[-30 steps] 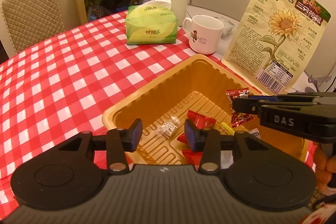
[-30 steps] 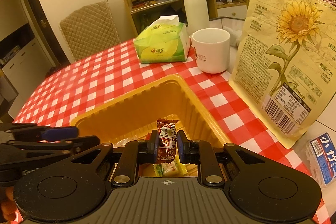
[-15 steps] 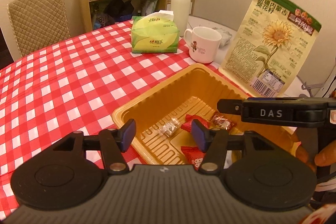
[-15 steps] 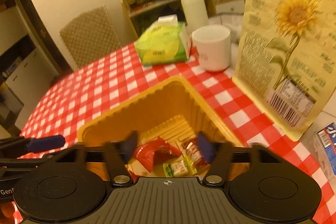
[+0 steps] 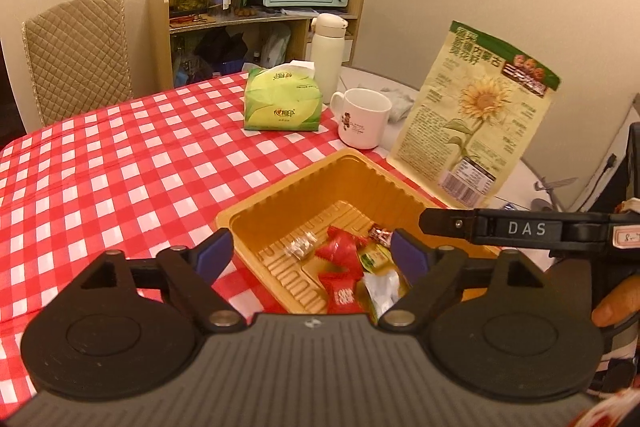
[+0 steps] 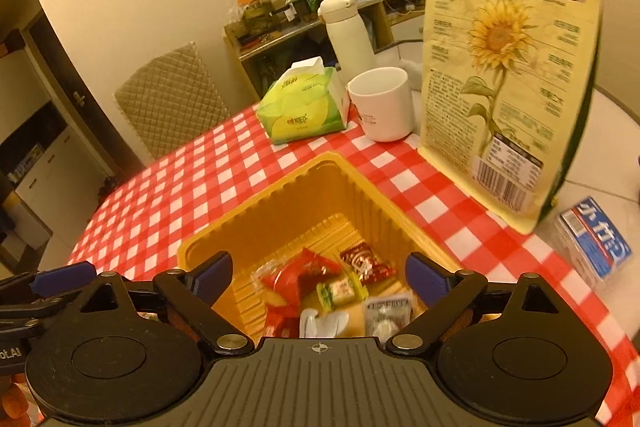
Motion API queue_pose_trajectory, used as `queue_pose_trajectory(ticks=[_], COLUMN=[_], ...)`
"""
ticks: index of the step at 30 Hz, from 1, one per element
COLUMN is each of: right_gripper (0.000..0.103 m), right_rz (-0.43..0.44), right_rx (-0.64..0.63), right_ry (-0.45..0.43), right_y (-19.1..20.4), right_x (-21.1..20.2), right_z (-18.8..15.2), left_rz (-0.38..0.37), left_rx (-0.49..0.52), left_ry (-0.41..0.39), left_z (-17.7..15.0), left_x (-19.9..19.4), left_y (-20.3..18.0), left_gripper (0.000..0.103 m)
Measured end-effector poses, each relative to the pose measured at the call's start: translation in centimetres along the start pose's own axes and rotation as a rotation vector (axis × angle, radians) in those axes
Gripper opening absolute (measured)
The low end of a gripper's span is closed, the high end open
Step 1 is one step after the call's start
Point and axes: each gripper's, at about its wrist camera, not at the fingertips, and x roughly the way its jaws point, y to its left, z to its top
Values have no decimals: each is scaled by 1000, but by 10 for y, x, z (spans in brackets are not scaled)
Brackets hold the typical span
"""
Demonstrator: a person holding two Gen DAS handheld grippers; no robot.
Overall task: Organize snacks
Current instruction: 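Move both open tools away from the tray toward the two candies on the cloth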
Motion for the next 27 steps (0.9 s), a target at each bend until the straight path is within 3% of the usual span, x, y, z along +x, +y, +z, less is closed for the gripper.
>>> queue_pose_trajectory(ticks=[7,15,27], right_gripper=[94,94,94], right_rz=[19,43,118], right_rx=[-7,-105,-202], right_ry=[12,69,143], right_y=[3,16,49], right_x=[-29,-48,-63], right_z=[-23,-57,-99], left_rz=[-15,-14,56], left_rx=[-11,-26,-106], left_ry=[0,26,85], left_z=[-22,-53,-98], left_x=[-35,-69,-105], left_y=[2,10,44], left_gripper=[88,88,88])
